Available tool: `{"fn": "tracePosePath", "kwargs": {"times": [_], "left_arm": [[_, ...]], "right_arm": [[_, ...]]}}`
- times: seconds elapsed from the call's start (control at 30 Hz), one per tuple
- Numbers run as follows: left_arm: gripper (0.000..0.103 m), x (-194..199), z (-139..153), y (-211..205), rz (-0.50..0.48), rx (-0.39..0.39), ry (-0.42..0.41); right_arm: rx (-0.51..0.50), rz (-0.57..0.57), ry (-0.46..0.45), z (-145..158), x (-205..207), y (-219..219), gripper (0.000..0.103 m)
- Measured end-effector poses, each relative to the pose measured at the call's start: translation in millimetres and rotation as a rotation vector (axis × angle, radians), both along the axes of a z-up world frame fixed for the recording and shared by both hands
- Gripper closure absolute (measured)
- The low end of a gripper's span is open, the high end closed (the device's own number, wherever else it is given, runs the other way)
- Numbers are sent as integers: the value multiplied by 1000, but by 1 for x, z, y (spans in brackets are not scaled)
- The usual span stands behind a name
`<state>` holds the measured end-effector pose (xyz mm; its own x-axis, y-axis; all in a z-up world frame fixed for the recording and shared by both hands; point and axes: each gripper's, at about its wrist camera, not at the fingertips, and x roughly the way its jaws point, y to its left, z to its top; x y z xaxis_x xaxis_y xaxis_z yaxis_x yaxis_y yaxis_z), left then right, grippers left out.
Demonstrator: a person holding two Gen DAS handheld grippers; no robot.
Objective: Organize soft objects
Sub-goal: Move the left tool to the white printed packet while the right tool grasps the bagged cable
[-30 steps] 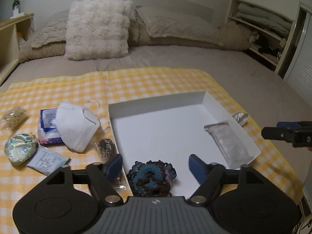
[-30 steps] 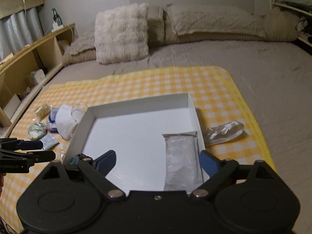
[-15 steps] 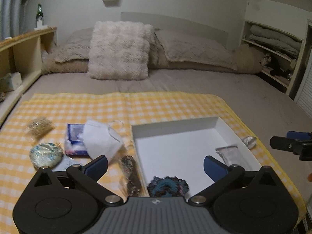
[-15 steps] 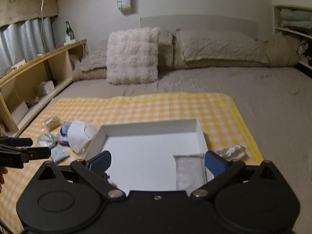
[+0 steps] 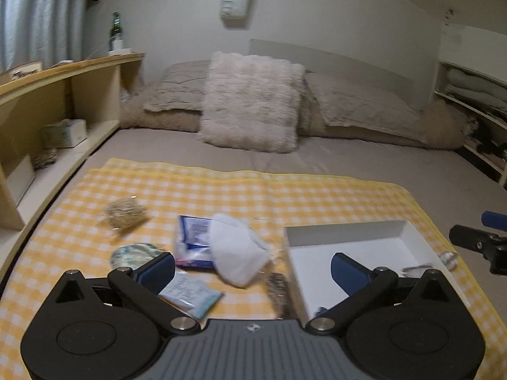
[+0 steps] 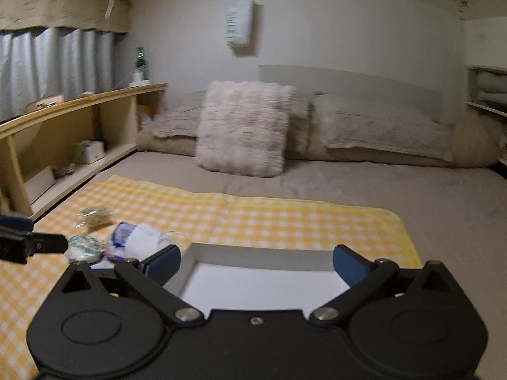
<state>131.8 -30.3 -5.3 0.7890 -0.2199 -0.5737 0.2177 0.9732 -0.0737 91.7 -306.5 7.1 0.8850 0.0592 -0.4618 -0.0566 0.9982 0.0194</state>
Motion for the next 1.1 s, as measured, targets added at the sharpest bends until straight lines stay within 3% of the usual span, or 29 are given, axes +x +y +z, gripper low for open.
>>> {"fn": "tracePosePath", "kwargs": {"times": [0.33, 0.53, 0.7, 0.83, 0.9, 1.1], "left_arm": [[0, 25, -12, 57, 102, 27, -2], [0, 50, -32, 72, 141, 28, 81], [0, 76, -55, 70, 187, 54, 153], [0, 99, -77, 63, 205, 89, 218], [0, 111, -87, 57, 207, 108, 238], [0, 147, -122, 38, 206, 229, 284]], "right_arm": [[98, 113, 85, -2, 43, 49, 0], [133, 196, 214, -17, 73, 80, 2], [180, 239, 347, -37, 100, 102, 36], [143, 262, 431, -58, 118, 121, 56], [117, 265, 466, -68, 126, 129, 72], [80, 301, 517, -87, 147, 138, 82]]}}
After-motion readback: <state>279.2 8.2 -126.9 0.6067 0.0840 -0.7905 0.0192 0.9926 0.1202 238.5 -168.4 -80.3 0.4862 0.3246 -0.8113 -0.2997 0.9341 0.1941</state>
